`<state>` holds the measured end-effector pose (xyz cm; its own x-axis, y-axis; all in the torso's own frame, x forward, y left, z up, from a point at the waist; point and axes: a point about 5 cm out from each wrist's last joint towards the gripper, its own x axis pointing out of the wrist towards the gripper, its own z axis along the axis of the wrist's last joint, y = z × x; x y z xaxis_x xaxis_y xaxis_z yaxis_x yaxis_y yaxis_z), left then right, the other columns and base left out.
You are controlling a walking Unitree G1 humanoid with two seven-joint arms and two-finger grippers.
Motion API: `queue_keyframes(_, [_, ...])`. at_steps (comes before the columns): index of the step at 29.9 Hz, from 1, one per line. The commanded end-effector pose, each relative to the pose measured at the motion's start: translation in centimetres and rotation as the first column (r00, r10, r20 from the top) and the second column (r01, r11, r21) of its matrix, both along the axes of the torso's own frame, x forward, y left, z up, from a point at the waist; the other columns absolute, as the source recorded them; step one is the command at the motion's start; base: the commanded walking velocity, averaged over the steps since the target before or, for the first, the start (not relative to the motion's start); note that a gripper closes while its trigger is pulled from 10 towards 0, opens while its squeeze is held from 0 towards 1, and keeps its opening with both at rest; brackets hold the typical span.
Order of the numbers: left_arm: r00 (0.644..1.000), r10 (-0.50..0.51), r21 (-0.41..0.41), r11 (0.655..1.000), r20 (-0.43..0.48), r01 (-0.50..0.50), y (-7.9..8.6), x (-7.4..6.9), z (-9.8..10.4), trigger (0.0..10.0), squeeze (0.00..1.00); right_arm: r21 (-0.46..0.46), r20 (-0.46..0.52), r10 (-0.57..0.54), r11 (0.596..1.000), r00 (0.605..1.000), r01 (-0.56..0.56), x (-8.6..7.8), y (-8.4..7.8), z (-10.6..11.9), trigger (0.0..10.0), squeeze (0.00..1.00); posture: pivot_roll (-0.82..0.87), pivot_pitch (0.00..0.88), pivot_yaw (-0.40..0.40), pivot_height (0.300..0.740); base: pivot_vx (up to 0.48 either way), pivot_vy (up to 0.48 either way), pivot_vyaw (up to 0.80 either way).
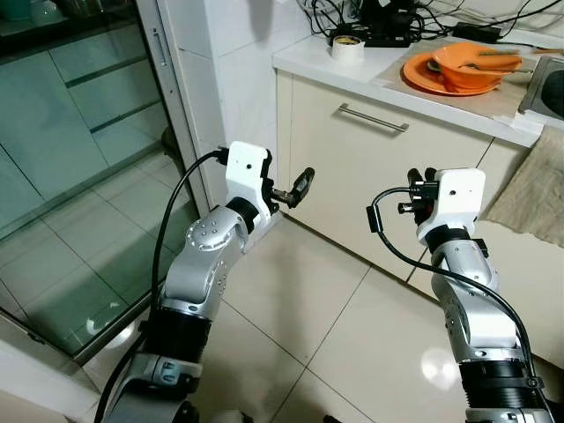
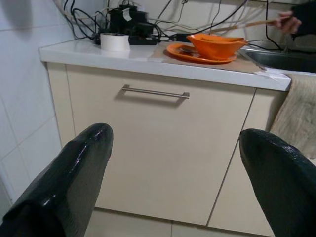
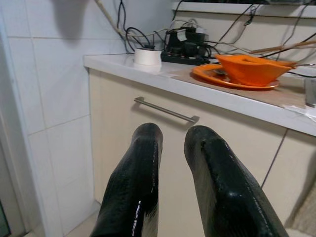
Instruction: Kitchen organization
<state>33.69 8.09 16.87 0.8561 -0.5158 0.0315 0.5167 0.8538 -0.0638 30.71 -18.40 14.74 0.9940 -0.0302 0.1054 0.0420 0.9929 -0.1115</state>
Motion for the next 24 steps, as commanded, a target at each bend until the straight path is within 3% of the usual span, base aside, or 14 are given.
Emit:
queue_keyframes(1, [1.0, -0.002, 0.015, 1.0, 0.009, 0.002, 0.0, 0.3, 0.3, 10.0, 1.0, 0.005, 0.027, -0.015, 1.0, 1.0, 0.015, -0.1, -0.1, 0.5, 10.0, 0.0, -0.09, 0.0, 0.065, 0.74, 0.0, 0.0, 0.0])
queue_keyframes(3, [1.0, -0.002, 0.015, 1.0, 0.006, 0.002, -0.1, 0.3, 0.3, 10.0, 1.0, 0.004, 0.029, -0.014, 1.0, 0.999, 0.013, -0.1, -0.1, 0.6, 10.0, 0.0, -0.09, 0.0, 0.064, 0.74, 0.0, 0.0, 0.0])
queue_keyframes(4, [1.0, 0.0, 0.018, 1.0, -0.001, 0.0, 0.1, 0.4, 0.2, 10.0, 0.0, 0.005, 0.031, -0.007, 1.0, 1.0, 0.007, 0.0, 0.2, 0.6, 10.0, 0.0, -0.08, 0.0, 0.066, 0.74, 0.0, 0.0, 0.0])
queue_keyframes(24, [0.996, 0.084, 0.031, 0.996, 0.001, -0.084, 1.9, -0.2, 0.1, 10.0, 0.0, -0.003, 0.01, 0.098, 0.995, 0.995, -0.098, 0.7, 2.4, 0.0, 10.0, 0.0, 0.02, 0.0, 0.014, 0.74, 0.0, 0.0, 0.0])
